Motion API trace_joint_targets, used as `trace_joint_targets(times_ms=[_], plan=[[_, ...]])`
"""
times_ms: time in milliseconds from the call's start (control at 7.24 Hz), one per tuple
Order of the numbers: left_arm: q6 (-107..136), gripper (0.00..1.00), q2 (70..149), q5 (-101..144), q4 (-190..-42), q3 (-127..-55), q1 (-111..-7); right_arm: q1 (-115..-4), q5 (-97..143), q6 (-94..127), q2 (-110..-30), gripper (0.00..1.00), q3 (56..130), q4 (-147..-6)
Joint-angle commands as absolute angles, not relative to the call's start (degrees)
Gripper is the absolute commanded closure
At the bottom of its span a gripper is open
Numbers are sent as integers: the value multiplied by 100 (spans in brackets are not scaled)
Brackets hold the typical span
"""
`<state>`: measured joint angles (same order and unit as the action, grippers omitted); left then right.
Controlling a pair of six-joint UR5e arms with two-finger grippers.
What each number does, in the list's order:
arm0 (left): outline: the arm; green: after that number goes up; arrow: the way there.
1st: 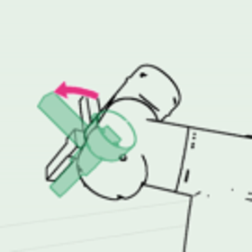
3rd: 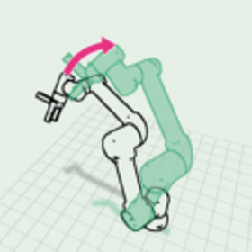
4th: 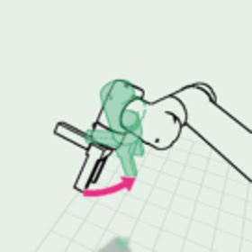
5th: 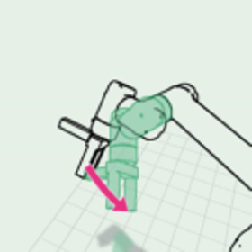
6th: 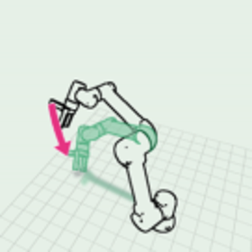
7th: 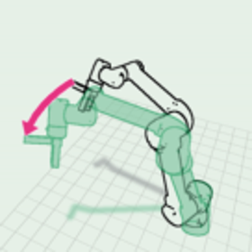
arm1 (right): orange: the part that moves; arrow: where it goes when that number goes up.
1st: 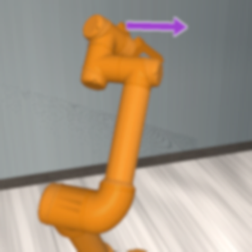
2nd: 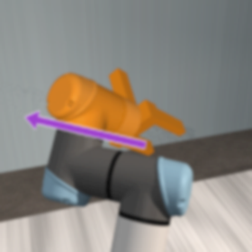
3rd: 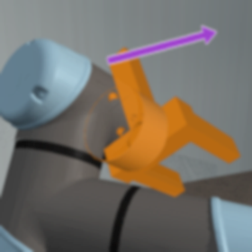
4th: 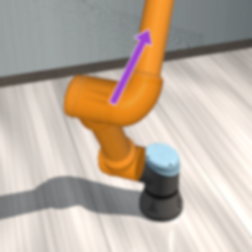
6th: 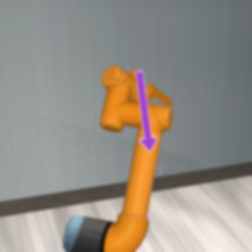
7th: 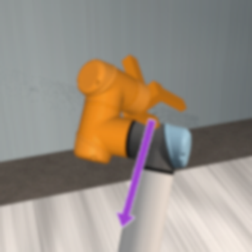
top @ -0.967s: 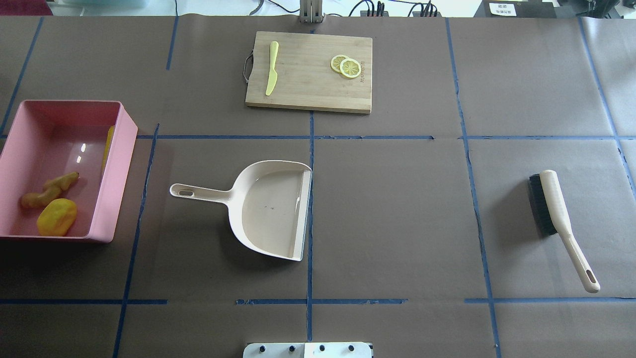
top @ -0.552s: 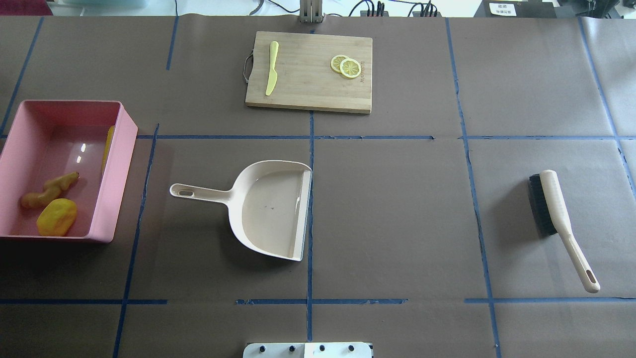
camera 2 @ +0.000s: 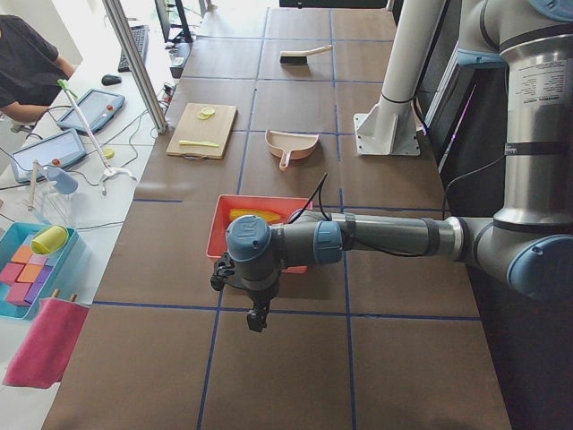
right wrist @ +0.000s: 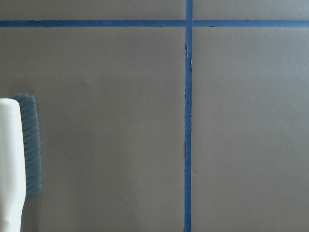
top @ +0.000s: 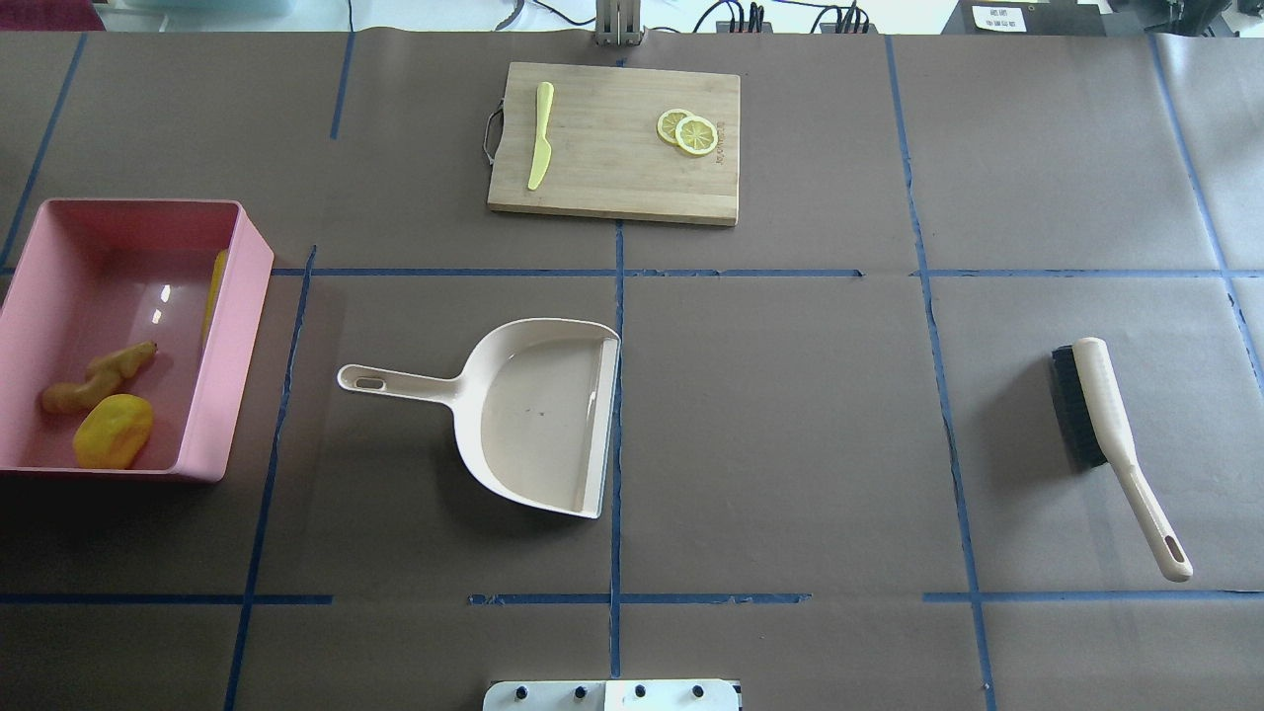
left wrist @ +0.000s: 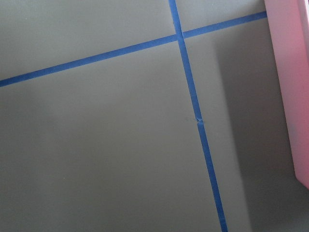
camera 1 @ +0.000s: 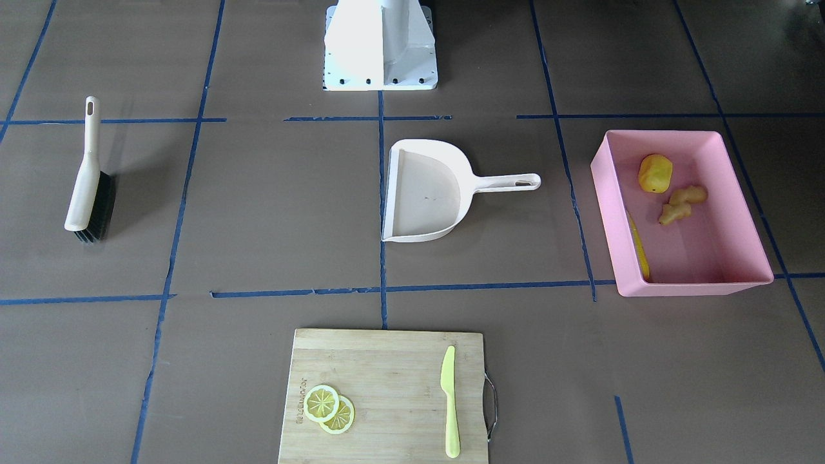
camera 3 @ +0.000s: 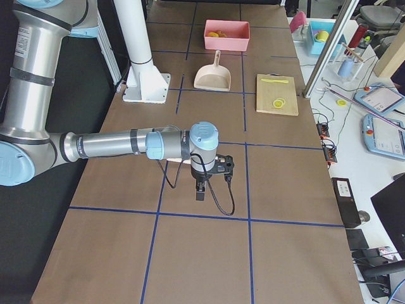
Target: Sweep and dump trash into bin
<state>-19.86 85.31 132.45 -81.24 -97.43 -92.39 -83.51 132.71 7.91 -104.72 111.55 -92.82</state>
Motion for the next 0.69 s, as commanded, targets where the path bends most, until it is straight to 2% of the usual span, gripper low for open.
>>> trace_joint_targets(times_ms=[0,552], plan=[[-1986,0,8534,13254,-8104,-9791,-9246,-8350,13280,791,-10459,0,11162,-9246],[-1978,0,8552,13237,-8139,-9870,-9150,-8350,13236,774,-10345,0,11145,-9211]])
